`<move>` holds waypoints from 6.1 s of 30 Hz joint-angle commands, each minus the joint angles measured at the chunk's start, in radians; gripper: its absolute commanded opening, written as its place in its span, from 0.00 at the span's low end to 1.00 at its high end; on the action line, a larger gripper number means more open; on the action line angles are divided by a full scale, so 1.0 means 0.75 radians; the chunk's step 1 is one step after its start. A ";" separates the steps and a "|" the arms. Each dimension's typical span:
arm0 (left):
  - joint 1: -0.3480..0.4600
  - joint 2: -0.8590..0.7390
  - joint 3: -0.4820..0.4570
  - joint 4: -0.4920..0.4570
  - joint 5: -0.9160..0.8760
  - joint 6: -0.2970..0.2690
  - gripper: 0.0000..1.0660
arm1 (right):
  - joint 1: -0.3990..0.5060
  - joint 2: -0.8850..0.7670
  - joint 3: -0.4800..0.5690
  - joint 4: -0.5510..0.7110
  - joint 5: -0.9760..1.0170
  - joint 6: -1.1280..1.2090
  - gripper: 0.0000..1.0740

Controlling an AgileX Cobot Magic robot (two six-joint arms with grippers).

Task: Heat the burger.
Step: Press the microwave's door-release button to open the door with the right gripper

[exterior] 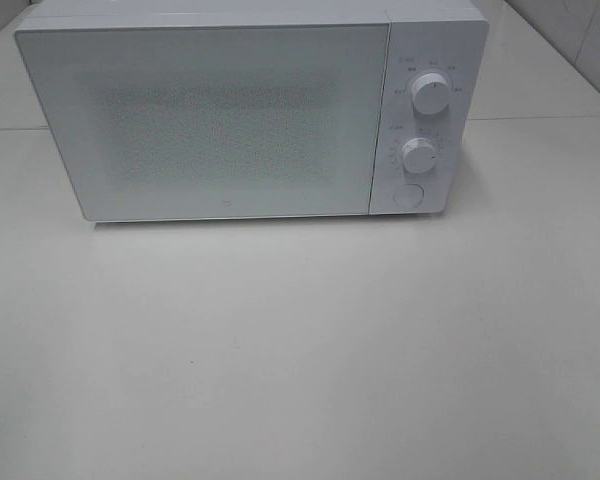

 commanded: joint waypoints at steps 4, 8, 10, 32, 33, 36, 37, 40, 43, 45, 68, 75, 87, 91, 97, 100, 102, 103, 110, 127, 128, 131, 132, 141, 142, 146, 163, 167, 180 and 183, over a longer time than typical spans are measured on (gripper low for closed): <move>0.004 -0.027 0.001 -0.003 -0.020 -0.012 0.00 | -0.009 -0.027 0.004 0.009 -0.015 -0.013 0.53; 0.004 -0.027 0.001 -0.003 -0.020 -0.012 0.00 | -0.009 0.017 0.001 0.013 -0.017 -0.013 0.53; 0.004 -0.027 0.001 -0.003 -0.020 -0.012 0.00 | -0.009 0.060 -0.013 0.021 -0.036 -0.013 0.52; 0.004 -0.027 0.001 -0.003 -0.020 -0.012 0.00 | -0.009 0.781 -0.037 0.039 -0.821 -0.013 0.51; 0.004 -0.027 0.001 -0.003 -0.020 -0.012 0.00 | -0.009 0.863 -0.037 0.039 -0.900 -0.013 0.51; 0.004 -0.027 0.001 -0.003 -0.020 -0.012 0.00 | -0.009 0.931 -0.037 0.039 -0.969 -0.013 0.51; 0.004 -0.027 0.001 -0.003 -0.020 -0.012 0.00 | -0.009 1.004 -0.037 0.037 -1.047 -0.017 0.50; 0.004 -0.027 0.001 -0.003 -0.020 -0.012 0.00 | -0.009 1.099 -0.037 0.037 -1.159 -0.029 0.46; 0.004 -0.027 0.001 -0.003 -0.020 -0.012 0.00 | -0.009 1.165 -0.037 0.037 -1.235 -0.039 0.43; 0.004 -0.027 0.001 -0.003 -0.020 -0.012 0.00 | -0.009 1.269 -0.037 0.037 -1.356 -0.043 0.37; 0.004 -0.027 0.001 -0.003 -0.020 -0.012 0.00 | -0.001 1.872 -0.037 0.032 -2.101 0.000 0.00; 0.004 -0.027 0.001 -0.003 -0.020 -0.012 0.00 | 0.149 2.057 -0.037 -0.059 -2.271 0.000 0.00; 0.004 -0.027 0.001 -0.003 -0.020 -0.012 0.00 | 0.415 2.328 -0.037 -0.071 -2.335 0.000 0.00; 0.004 -0.027 0.001 -0.003 -0.020 -0.012 0.00 | 0.427 2.375 -0.037 -0.071 -2.383 0.025 0.00; 0.004 -0.027 0.001 -0.003 -0.020 -0.012 0.00 | 0.427 2.449 -0.043 -0.067 -2.445 0.236 0.00; 0.004 -0.027 0.001 -0.003 -0.020 -0.012 0.00 | 0.427 2.495 -0.075 -0.067 -2.429 0.455 0.00; 0.004 -0.027 0.001 -0.003 -0.020 -0.012 0.00 | 0.427 2.520 -0.092 -0.067 -2.431 0.585 0.00; 0.004 -0.027 0.001 -0.003 -0.020 -0.012 0.00 | 0.427 2.533 -0.104 -0.067 -2.432 0.637 0.00; 0.004 -0.027 0.001 -0.003 -0.020 -0.012 0.00 | 0.427 2.591 -0.168 -0.056 -2.436 0.896 0.00; 0.004 -0.027 0.001 -0.003 -0.020 -0.012 0.00 | 0.425 2.723 -0.260 0.157 -2.495 1.209 0.00; 0.004 -0.027 0.001 -0.003 -0.020 -0.012 0.00 | 0.425 2.739 -0.260 0.176 -2.521 1.248 0.00; 0.004 -0.027 0.001 -0.003 -0.020 -0.012 0.00 | 0.425 2.761 -0.260 0.161 -2.588 1.300 0.00; 0.004 -0.027 0.001 -0.003 -0.020 -0.012 0.00 | 0.425 2.761 -0.260 0.161 -2.588 1.300 0.00; 0.004 -0.027 0.001 -0.003 -0.020 -0.012 0.00 | 0.425 2.817 -0.271 0.148 -2.681 1.380 0.00; 0.004 -0.027 0.001 -0.003 -0.020 -0.012 0.00 | 0.425 2.817 -0.271 0.148 -2.680 1.380 0.01; 0.004 -0.027 0.001 -0.003 -0.020 -0.012 0.00 | 0.425 2.817 -0.271 0.136 -2.683 1.384 0.01; 0.004 -0.027 0.001 -0.003 -0.020 -0.012 0.00 | 0.425 2.864 -0.389 0.111 -2.689 1.480 0.00; 0.004 -0.027 0.001 -0.003 -0.020 -0.012 0.00 | 0.425 2.864 -0.412 0.113 -2.701 1.484 0.00; 0.004 -0.027 0.001 -0.003 -0.020 -0.012 0.00 | 0.425 2.864 -0.567 0.115 -2.703 1.484 0.00; 0.004 -0.027 0.001 -0.003 -0.020 -0.012 0.00 | 0.425 2.864 -0.601 0.115 -2.703 1.484 0.00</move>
